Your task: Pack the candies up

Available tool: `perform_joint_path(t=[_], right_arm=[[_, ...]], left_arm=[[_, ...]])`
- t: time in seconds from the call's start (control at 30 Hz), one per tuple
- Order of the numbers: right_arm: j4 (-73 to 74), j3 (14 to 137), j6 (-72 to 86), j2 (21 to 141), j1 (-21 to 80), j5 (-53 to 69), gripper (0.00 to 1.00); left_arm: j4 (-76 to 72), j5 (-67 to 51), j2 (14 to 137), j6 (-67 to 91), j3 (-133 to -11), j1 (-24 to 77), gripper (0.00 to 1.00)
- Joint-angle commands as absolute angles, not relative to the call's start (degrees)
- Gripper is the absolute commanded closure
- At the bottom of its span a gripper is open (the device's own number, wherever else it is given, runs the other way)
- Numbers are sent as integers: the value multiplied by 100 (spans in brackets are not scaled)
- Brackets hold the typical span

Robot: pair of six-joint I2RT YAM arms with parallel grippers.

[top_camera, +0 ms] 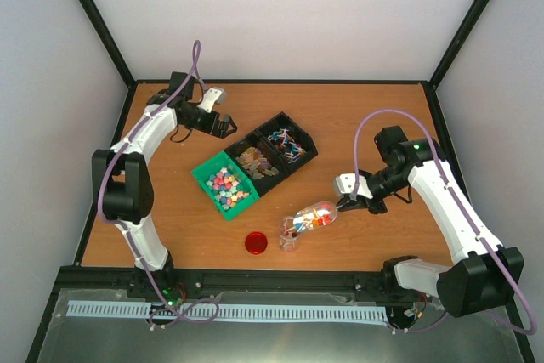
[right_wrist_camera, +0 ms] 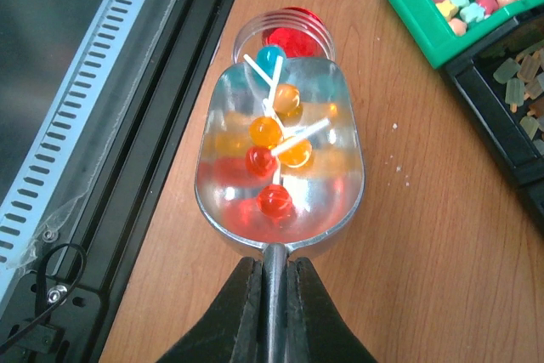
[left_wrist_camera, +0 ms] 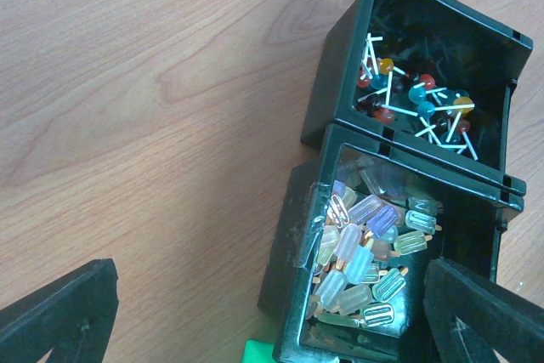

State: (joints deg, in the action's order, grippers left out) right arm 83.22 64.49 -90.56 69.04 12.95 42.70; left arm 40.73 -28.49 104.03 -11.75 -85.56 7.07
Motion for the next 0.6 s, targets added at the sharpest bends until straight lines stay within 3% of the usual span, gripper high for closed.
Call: perform_joint_path(t=[0.0, 0.57], right_arm=[[8235, 6660, -8884, 6958, 1356, 4123, 97], [8235, 6914, -8725, 7031, 1657, 3820, 97]], left_arm=[[4060, -2825, 10517, -1048, -8805, 694, 0], [3984, -2652, 10666, -905, -8814, 694, 0]])
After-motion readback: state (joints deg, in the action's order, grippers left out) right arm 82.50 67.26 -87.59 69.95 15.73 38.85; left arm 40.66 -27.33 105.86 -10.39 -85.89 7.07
